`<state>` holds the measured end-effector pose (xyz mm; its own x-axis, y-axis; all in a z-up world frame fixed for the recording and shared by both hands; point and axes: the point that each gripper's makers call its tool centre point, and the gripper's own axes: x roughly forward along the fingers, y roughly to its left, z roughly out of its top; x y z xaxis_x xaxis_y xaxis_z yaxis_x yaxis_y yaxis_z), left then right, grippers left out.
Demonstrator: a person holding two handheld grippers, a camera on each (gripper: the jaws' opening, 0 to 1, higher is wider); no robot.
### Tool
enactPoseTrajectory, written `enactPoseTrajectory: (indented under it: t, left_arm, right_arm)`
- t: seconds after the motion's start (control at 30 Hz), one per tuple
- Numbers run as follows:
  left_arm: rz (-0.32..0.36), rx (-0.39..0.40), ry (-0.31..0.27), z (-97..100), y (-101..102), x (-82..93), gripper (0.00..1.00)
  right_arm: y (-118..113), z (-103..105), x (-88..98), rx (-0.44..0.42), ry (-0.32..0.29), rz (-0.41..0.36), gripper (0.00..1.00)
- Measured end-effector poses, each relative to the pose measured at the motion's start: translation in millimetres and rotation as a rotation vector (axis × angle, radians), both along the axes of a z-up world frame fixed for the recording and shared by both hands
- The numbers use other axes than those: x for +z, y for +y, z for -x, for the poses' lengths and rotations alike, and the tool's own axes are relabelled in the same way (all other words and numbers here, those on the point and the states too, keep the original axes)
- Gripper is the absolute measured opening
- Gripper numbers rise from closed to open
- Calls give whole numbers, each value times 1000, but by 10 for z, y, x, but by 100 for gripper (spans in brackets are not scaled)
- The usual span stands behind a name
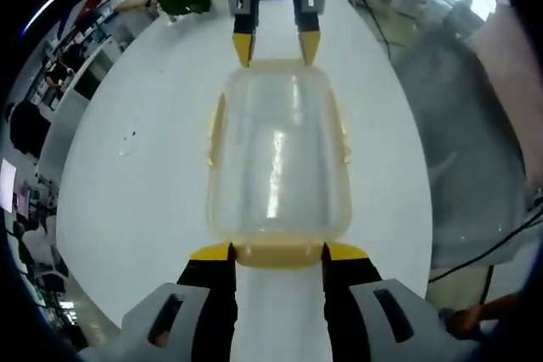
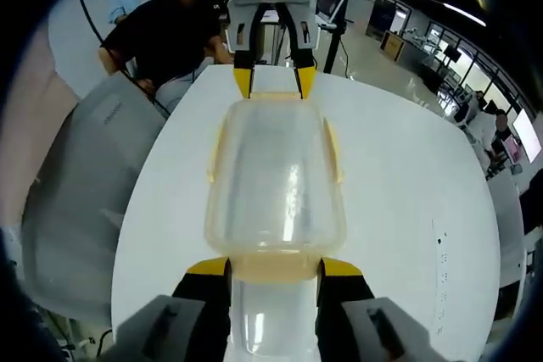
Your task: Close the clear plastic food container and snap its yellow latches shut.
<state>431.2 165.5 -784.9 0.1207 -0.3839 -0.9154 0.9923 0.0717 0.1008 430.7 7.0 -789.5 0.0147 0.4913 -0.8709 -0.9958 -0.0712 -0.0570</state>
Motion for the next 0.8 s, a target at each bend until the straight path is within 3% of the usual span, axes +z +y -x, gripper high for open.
enactPoseTrajectory:
  t: [0.47,0.8]
  left_arm:
    - [-22,-4,-8,-42,-201,-8,37]
    - [-2,-3,-7,-49,-391,28,37]
  right_arm:
    - [-201,-32,-25,-5,0,28,36]
    - [-417,-46,-13,-3,-6,47,36]
